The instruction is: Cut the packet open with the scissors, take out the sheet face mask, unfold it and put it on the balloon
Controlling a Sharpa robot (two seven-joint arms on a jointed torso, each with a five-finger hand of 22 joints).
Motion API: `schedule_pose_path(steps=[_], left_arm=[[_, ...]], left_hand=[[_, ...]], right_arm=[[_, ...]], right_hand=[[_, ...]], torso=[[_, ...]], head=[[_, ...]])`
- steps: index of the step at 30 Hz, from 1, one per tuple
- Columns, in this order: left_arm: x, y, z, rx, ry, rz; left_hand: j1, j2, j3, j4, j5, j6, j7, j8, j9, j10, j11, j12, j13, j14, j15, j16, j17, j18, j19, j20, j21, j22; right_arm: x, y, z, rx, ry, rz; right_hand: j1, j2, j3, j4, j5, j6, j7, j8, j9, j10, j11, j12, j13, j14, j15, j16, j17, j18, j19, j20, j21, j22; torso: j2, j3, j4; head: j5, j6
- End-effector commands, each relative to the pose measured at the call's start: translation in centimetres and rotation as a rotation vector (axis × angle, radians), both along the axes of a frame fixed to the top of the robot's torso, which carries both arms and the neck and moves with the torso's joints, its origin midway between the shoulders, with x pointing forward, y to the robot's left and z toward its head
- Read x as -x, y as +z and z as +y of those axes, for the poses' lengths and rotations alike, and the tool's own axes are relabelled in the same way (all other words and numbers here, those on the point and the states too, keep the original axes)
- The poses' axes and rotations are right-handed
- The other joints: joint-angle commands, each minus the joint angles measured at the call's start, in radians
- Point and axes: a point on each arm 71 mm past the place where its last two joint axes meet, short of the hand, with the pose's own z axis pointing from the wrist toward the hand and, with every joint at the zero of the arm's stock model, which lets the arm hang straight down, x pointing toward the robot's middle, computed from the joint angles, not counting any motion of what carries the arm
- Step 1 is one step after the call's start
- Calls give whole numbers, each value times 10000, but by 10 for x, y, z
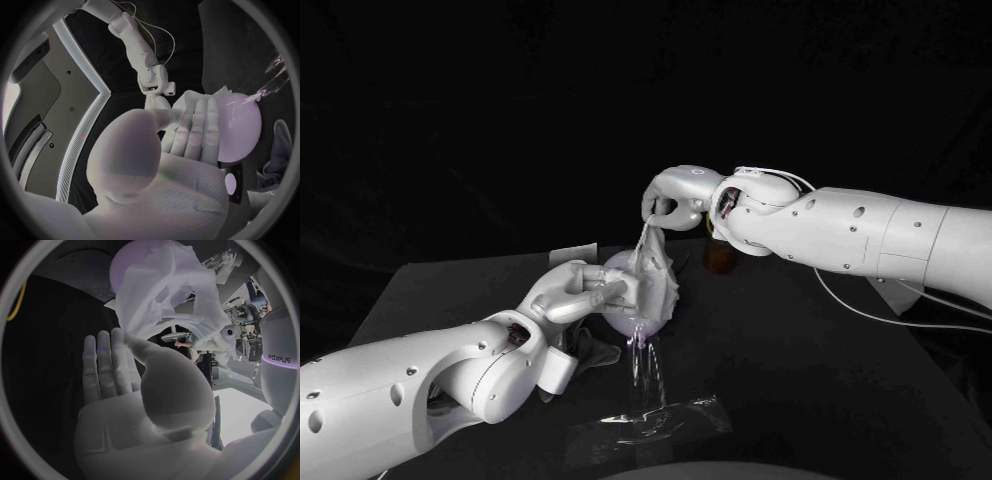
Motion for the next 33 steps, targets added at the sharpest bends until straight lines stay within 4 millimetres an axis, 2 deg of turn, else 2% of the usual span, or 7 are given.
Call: schedule_pose_path(steps=[1, 9, 11, 19, 31, 33], left_arm=[[-1, -1, 5, 25, 272, 150], [2, -3, 9, -56, -285, 541], [3, -4, 9, -106, -534, 653], [6, -6, 11, -298, -995, 931], [0, -10, 20, -666, -387, 925], [-2, -11, 23, -750, -140, 892]], left_hand=[[33, -40, -94, -15, 29, 93, -5, 77, 40, 107, -9, 57, 1, 82, 0, 66, 15, 129, 35, -71, 62, 20], [71, -114, -241, -123, 30, 173, -79, 173, 73, 208, -66, 48, -1, 147, -43, 112, 36, 127, 49, -115, 168, 66], [65, -141, -310, -149, 31, 222, -93, 214, 87, 227, -74, 38, -3, 156, -48, 121, 41, 121, 43, -123, 201, 81], [77, -186, -433, -217, 30, 292, -119, 278, 108, 242, -90, 15, -7, 153, -57, 126, 46, 114, 16, -137, 253, 104], [155, -181, -528, -326, 29, 284, -78, 289, 103, 200, -67, -23, -15, 186, -68, 150, 57, 112, 20, -170, 348, 148], [149, -166, -539, -318, 30, 280, -73, 289, 102, 195, -62, -25, -15, 192, -65, 154, 59, 109, 20, -169, 360, 153]], right_arm=[[0, -1, 7, 134, 181, -192], [1, -2, 22, 201, 417, -464], [0, -2, 26, 213, 475, -556], [-1, -6, 43, 458, 729, -1094], [-5, -19, 64, 1659, 1287, -1600], [-5, -22, 66, 1876, 1379, -1540]], right_hand=[[52, 34, 65, 6, 33, 35, 9, 40, 7, -45, -13, -48, -17, -13, 36, -56, -16, 102, -84, 18, 45, 7], [53, 36, 70, 7, 33, 30, 13, 37, 6, -52, -9, -49, -17, -19, 39, -64, -18, 100, -94, 19, 48, 17], [53, 36, 70, 7, 33, 30, 13, 37, 6, -52, -9, -49, -17, -19, 39, -64, -18, 100, -94, 19, 48, 17], [59, 38, 81, 3, 33, 20, 21, 29, 4, -71, -1, -52, -19, -35, 46, -83, -24, 96, -118, 21, 53, 37], [87, 22, 96, -28, 32, 8, 36, 15, 1, -114, 7, -54, -21, -72, 65, -129, -36, 82, -192, 26, 66, 92], [85, 22, 96, -27, 33, 5, 38, 13, 1, -119, 9, -55, -21, -77, 69, -134, -37, 80, -200, 27, 66, 98]], torso=[[-2, -11, 6], [-1, -28, 4], [-4, -11, -2], [0, 10, -11], [11, 2, -15], [9, -9, -8]], head=[[-18, -71], [17, -113], [38, -127], [95, -170], [126, -202], [111, -214]])
